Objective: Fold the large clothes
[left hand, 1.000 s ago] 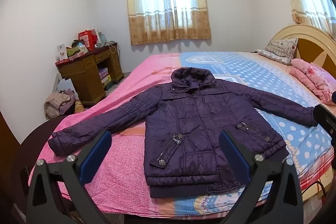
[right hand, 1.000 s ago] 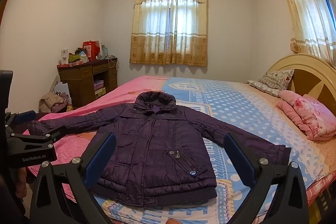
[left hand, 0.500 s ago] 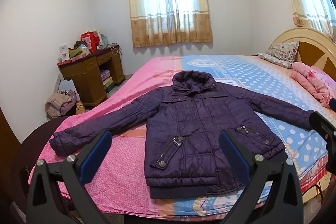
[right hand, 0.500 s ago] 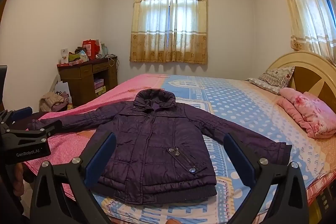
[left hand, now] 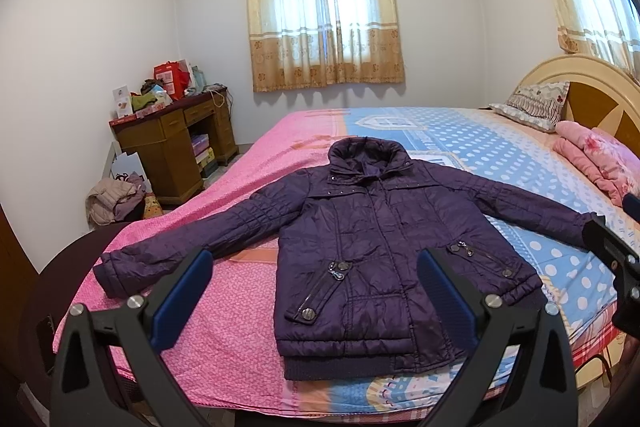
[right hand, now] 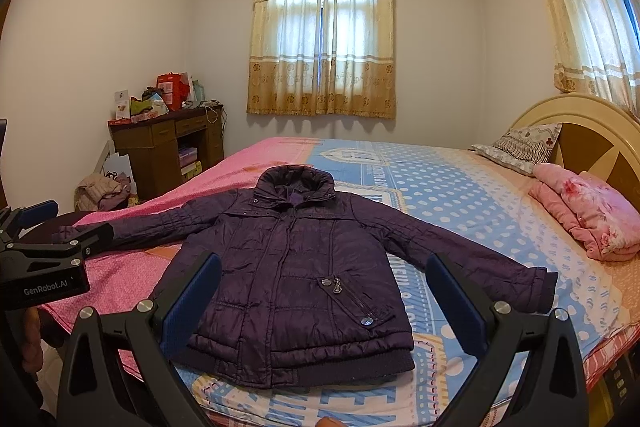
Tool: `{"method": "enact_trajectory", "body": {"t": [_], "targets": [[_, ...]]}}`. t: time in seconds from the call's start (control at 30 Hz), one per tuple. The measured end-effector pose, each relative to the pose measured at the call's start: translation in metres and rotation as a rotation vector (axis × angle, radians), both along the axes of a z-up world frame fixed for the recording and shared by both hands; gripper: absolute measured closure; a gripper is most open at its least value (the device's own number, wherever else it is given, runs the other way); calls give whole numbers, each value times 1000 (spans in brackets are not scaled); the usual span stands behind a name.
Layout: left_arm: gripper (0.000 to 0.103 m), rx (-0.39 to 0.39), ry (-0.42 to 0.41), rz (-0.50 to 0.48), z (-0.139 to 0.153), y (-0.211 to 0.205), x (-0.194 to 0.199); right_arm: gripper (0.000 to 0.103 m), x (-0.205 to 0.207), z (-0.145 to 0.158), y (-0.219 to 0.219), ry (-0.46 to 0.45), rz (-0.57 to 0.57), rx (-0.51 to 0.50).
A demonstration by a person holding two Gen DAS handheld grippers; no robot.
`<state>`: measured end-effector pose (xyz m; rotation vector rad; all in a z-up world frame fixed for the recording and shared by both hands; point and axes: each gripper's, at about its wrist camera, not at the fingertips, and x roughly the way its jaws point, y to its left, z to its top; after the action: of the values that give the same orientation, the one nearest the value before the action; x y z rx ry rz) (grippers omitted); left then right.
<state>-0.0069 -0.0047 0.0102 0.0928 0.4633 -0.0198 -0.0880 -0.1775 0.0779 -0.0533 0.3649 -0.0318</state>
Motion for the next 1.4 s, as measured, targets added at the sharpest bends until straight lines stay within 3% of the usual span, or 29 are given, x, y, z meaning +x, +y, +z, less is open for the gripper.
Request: {"method": "enact_trajectory", "body": {"t": [1.4], "targets": [[0, -31, 17, 18, -7, 9, 5, 1, 6, -3, 1, 15, 13, 9]]}}
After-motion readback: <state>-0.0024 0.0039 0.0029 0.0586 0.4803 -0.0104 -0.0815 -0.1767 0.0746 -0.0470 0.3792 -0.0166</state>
